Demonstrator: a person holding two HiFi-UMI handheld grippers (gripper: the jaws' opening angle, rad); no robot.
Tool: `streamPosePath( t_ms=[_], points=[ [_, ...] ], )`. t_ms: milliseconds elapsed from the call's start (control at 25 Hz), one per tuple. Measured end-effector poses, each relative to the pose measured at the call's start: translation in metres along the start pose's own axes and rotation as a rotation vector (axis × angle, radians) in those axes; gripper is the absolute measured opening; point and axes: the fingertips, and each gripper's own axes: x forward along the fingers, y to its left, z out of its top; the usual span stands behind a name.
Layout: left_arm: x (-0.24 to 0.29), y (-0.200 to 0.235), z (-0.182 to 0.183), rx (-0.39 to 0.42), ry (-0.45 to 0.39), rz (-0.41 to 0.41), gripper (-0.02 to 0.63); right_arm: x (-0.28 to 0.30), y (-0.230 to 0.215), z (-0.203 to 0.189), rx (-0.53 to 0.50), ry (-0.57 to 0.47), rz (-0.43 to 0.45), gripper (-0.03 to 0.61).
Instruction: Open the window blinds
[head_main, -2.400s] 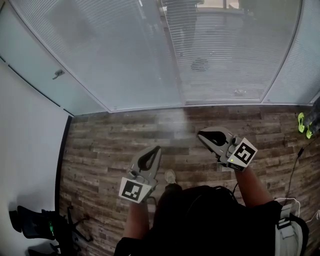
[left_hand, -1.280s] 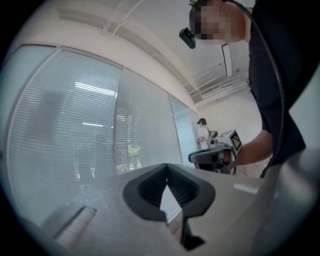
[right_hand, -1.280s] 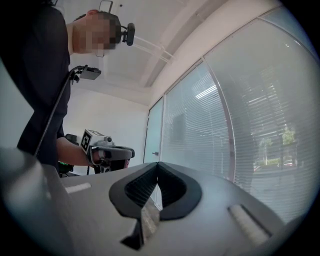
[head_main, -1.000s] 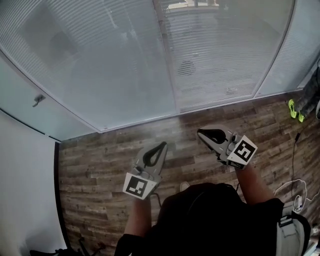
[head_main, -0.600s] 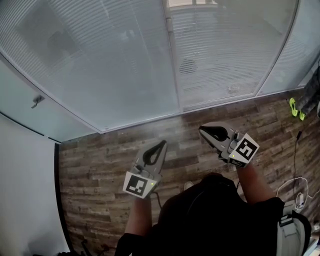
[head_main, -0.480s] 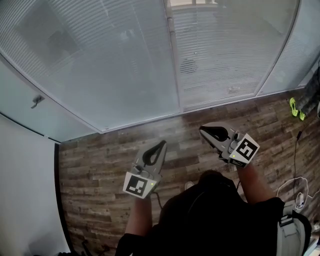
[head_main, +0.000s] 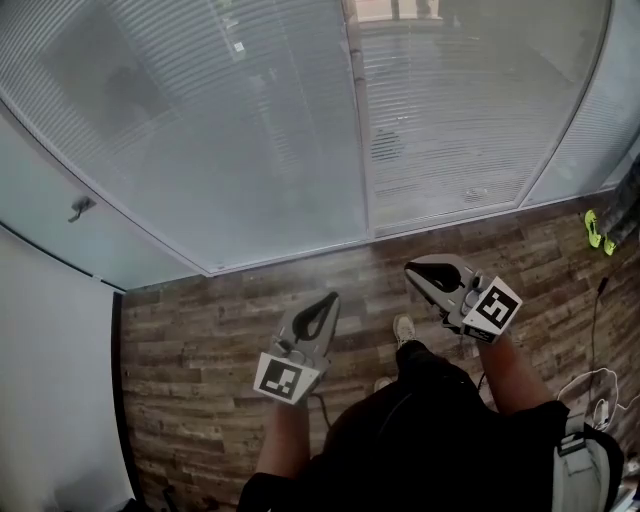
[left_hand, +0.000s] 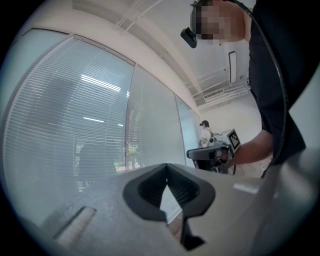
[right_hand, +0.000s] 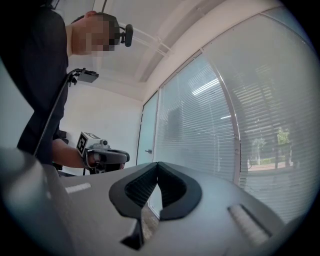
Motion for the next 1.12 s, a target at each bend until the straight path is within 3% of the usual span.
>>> streamPosePath(
  t_ms=[440, 1120],
  points=[
    [0.022, 0.037, 0.002, 0.007, 0.008, 0.061, 0.005, 0.035, -0.035, 0.000, -0.007, -0.008, 0.063, 0.005],
    [0.118, 0.092, 0.022, 0.064, 0.009, 0.169, 0.005, 0.061, -0.151, 0.021, -0.034, -0.052, 0.152, 0.005]
  ],
)
